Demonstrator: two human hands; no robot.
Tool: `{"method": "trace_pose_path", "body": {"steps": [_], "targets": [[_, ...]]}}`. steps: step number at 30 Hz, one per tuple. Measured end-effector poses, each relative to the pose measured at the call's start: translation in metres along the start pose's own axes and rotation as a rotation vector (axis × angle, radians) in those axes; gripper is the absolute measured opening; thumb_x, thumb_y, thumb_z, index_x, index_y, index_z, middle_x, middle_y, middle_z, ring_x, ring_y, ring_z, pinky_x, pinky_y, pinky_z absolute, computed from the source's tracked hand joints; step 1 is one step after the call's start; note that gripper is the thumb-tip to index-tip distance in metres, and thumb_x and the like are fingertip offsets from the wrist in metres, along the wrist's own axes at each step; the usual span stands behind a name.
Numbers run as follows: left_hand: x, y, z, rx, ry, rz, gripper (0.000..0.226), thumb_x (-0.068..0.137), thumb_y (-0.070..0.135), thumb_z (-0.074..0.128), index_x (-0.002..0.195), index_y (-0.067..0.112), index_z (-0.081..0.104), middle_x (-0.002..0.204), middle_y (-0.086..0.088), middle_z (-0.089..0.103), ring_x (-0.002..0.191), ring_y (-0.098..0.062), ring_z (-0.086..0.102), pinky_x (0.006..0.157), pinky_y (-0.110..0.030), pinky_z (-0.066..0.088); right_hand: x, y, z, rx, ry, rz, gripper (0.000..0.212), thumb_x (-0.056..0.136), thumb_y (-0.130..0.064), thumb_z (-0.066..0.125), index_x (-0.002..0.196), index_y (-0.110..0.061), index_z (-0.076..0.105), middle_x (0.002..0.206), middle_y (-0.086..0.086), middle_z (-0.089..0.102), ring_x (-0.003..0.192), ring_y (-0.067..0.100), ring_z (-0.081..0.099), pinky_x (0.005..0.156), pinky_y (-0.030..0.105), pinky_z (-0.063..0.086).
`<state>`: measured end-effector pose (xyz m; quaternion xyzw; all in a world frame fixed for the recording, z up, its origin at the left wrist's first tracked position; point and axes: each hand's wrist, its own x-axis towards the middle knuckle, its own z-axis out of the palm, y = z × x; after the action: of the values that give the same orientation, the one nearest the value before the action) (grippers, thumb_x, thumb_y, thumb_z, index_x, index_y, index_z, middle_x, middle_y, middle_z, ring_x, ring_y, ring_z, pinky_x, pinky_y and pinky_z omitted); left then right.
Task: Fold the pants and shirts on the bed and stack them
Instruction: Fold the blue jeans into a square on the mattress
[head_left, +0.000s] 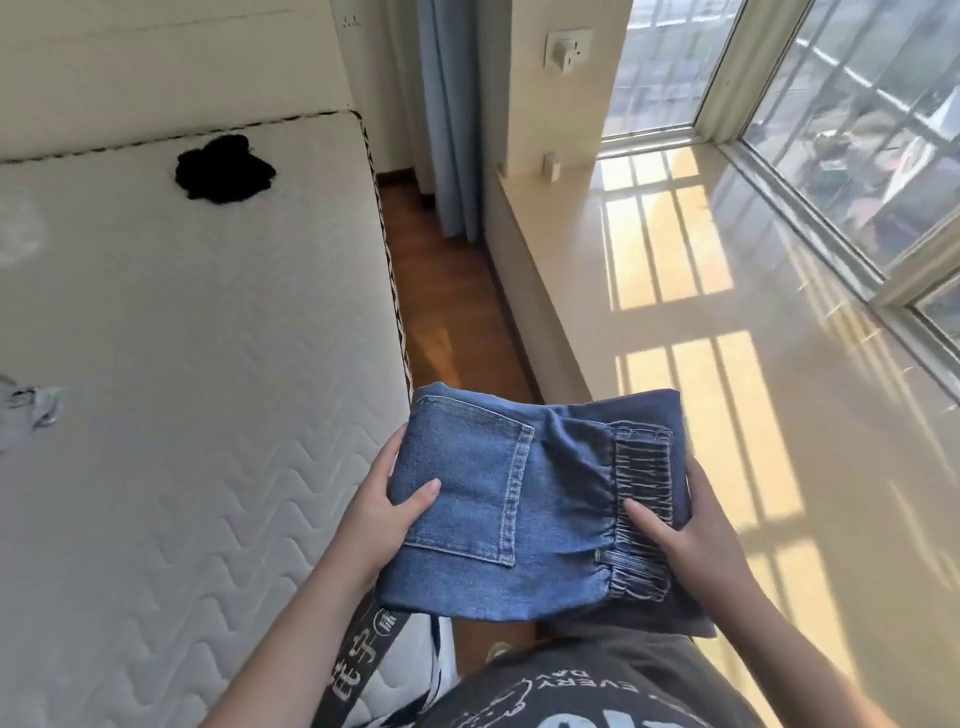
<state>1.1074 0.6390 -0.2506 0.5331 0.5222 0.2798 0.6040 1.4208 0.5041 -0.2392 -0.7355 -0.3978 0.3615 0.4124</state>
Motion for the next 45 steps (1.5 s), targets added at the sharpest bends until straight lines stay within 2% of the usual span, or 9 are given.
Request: {"method": "trace_pose_path", "body": {"steps": [9,13,17,20,24,34,38,42,45], "targets": [[0.080,0.030,0.011,-0.032,0.203,-0.034,0.070,0.082,0.031,0.075,0.139,0.054,0.041,0.135,0.013,0.060,0.121,-0.012,0.060,0.106,-0.047,0.046,0.152,-0.022,-0.001,-0.021,-0.185,-0.068,0.064,0.080,-0.039,0.077,0.127,-0.058,0.038,0.109,-0.042,0.059,0.094,-0.016,0.061,0.074,0.014,0.044],[0.108,0.047,0.009,-0.029,0.288,-0.030,0.068,0.085,0.026,0.075,0.135,0.058,0.042,0.132,0.022,0.060,0.118,-0.004,0.061,0.099,-0.031,0.050,0.211,-0.037,0.003,-0.010,-0.276,-0.072,0.066,0.080,-0.037,0.078,0.132,-0.051,0.039,0.108,-0.033,0.063,0.092,-0.013,0.063,0.074,0.018,0.049],[0.124,0.056,-0.001,-0.040,0.380,-0.035,0.068,0.089,0.017,0.072,0.131,0.061,0.042,0.125,0.030,0.061,0.112,0.003,0.062,0.084,-0.012,0.051,0.256,-0.055,0.022,-0.007,-0.360,-0.100,0.065,0.081,-0.030,0.078,0.122,-0.060,0.039,0.108,-0.030,0.064,0.094,-0.013,0.062,0.068,0.008,0.049],[0.135,0.056,-0.014,-0.057,0.457,-0.051,0.068,0.089,0.012,0.071,0.137,0.049,0.042,0.121,0.035,0.061,0.111,0.006,0.061,0.081,-0.007,0.048,0.282,-0.066,0.044,-0.018,-0.419,-0.107,0.068,0.080,-0.031,0.078,0.132,-0.048,0.037,0.116,-0.021,0.062,0.098,-0.006,0.064,0.082,0.024,0.051],[0.152,0.050,-0.042,-0.095,0.539,-0.091,0.070,0.088,0.010,0.072,0.144,0.038,0.040,0.129,0.027,0.058,0.115,0.005,0.059,0.093,-0.016,0.048,0.314,-0.079,0.082,-0.056,-0.509,-0.107,0.074,0.081,-0.035,0.078,0.139,-0.045,0.033,0.122,-0.023,0.059,0.107,-0.003,0.060,0.091,0.033,0.050],[0.215,0.016,-0.155,-0.116,0.572,-0.156,0.071,0.086,0.017,0.075,0.141,0.047,0.041,0.134,0.029,0.054,0.121,0.004,0.055,0.110,-0.036,0.041,0.382,-0.119,0.212,-0.119,-0.614,-0.013,0.059,0.083,-0.025,0.077,0.125,-0.042,0.041,0.107,-0.028,0.061,0.088,-0.020,0.059,0.070,0.007,0.043],[0.244,0.007,-0.208,-0.007,0.538,-0.180,0.073,0.085,0.024,0.075,0.141,0.052,0.038,0.134,0.031,0.053,0.124,0.004,0.052,0.112,-0.034,0.038,0.403,-0.126,0.266,-0.144,-0.628,0.103,0.042,0.082,-0.024,0.077,0.115,-0.034,0.052,0.104,-0.017,0.069,0.091,-0.003,0.065,0.072,0.018,0.048],[0.277,-0.001,-0.259,0.153,0.492,-0.284,0.085,0.085,0.029,0.076,0.153,0.034,0.025,0.140,0.020,0.044,0.124,-0.005,0.050,0.108,-0.027,0.036,0.420,-0.126,0.311,-0.149,-0.658,0.255,0.035,0.081,-0.018,0.078,0.110,-0.023,0.059,0.104,-0.003,0.072,0.095,0.016,0.069,0.089,0.041,0.054],[0.299,-0.010,-0.290,0.205,0.505,-0.369,0.068,0.083,0.032,0.077,0.142,0.027,0.043,0.124,0.010,0.059,0.114,-0.014,0.058,0.095,-0.029,0.043,0.434,-0.125,0.343,-0.122,-0.696,0.412,0.031,0.080,-0.008,0.078,0.108,-0.011,0.064,0.100,0.007,0.075,0.093,0.026,0.072,0.087,0.046,0.056]]}}
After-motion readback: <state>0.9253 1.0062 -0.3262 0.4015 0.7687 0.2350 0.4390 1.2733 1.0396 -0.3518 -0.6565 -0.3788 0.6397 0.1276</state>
